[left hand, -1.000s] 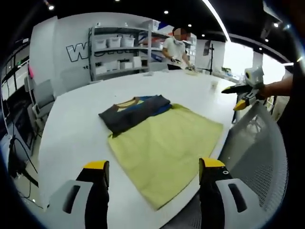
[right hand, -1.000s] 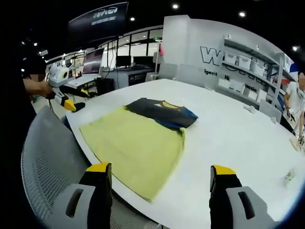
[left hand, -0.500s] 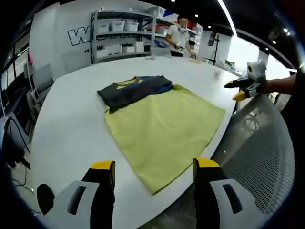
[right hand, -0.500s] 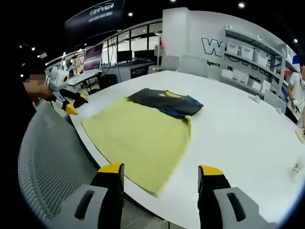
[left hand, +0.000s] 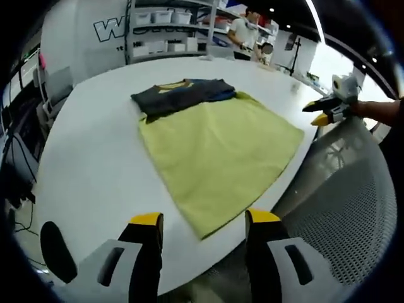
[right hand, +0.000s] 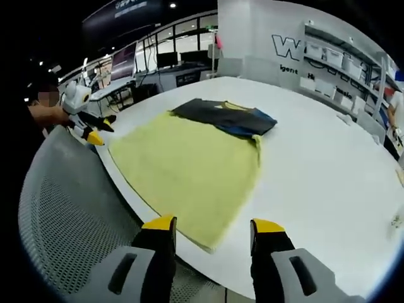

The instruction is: Fold the garment on the visible template until the final outline fits inside the template.

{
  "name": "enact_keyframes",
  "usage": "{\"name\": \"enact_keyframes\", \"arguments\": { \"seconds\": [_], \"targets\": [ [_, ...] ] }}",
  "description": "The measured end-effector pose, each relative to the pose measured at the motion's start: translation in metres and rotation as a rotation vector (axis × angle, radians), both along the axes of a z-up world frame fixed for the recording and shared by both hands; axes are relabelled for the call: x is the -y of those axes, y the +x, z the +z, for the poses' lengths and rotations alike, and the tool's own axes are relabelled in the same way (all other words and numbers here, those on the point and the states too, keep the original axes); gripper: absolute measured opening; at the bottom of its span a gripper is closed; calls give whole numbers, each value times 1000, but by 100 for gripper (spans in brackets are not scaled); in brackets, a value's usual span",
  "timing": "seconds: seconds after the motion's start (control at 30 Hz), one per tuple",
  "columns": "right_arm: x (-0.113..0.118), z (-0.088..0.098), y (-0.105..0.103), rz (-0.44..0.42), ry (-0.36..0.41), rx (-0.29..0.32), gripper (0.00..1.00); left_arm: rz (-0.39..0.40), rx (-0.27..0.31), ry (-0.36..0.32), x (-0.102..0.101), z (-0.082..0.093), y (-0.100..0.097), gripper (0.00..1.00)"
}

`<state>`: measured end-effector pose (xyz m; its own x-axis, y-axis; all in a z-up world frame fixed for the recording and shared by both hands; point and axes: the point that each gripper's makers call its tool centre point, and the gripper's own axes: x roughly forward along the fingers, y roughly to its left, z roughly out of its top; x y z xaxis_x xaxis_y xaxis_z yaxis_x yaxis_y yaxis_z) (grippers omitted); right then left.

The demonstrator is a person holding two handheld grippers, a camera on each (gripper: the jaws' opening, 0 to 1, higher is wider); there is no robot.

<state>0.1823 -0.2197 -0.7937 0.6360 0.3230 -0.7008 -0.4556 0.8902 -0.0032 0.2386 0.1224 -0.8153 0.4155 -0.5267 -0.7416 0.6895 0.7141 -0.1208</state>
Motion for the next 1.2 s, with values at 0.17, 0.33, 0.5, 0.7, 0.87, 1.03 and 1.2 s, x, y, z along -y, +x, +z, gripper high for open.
{"name": "enact_keyframes", "arguments": {
  "seconds": [0.17, 0.33, 0.5, 0.7, 0.87, 1.03, 1.2],
  "targets": [
    [-1, -4, -2, 3, 0, -18, 39, 13, -34, 13, -2, -7, -3, 49],
    [-1, -9, -3, -3, 1, -47, 36, 30, -52, 34, -5, -13, -3, 45],
    [-2, -16, -6, -3, 4, -108, 33, 57, -80, 32, -5, -18, 0, 41],
    [1, -22, -7, -11, -5, -135, 30, 98, -114, 6, -4, -19, 2, 36],
    [0, -28, -8, -24, 9, -172, 23, 106, -133, -3, -3, -19, 1, 33],
    [0, -36, -7, -42, 24, -209, 20, 106, -151, -4, -1, -21, 1, 27],
    [2, -44, -10, -70, 33, -259, 18, 117, -170, -14, 3, -24, 0, 23]
  ]
}}
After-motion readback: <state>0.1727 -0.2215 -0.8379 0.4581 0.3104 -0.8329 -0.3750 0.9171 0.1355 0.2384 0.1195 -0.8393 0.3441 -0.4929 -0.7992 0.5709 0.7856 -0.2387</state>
